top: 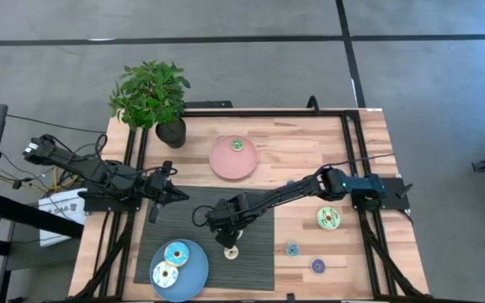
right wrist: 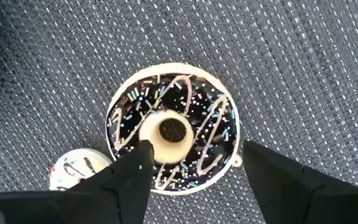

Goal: Pick & Place donuts
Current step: Put the big black donut on the blue plate

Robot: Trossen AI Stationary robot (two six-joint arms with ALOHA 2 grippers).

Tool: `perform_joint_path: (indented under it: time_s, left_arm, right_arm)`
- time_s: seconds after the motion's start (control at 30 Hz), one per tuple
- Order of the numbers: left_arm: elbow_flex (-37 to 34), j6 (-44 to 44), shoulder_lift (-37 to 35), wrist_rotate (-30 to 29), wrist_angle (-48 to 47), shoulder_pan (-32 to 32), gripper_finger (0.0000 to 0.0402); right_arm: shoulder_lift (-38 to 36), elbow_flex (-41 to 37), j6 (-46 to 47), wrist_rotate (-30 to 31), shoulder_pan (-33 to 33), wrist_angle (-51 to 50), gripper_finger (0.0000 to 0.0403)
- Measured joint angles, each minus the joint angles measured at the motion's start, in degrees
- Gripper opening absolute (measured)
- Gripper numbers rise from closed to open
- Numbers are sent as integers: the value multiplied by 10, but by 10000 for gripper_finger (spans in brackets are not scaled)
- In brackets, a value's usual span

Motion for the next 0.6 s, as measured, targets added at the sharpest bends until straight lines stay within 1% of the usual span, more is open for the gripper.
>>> perform_joint_path:
  time_s: [0.13,0.33,0.4,0.47,0.53,0.6]
  left_arm:
    - [0,-4,0,0,-5,0,0]
    - [0,-5,0,0,-7,0,0]
    - [0,-5,0,0,-4,0,0]
    - [0,-5,0,0,-4,0,0]
    - [0,-7,4,-2,1,0,0]
    - [0,-10,16,-9,4,0,0]
  right_arm:
    - [-15,1,-26,0,0,-20,233]
    - [-87,0,-69,24,2,-52,213]
    - [-115,-19,-101,33,7,-48,196]
    - [-152,-48,-133,51,20,-36,169]
    - [-197,-94,-150,69,36,-30,136]
    - [-249,-159,-158,85,48,0,102]
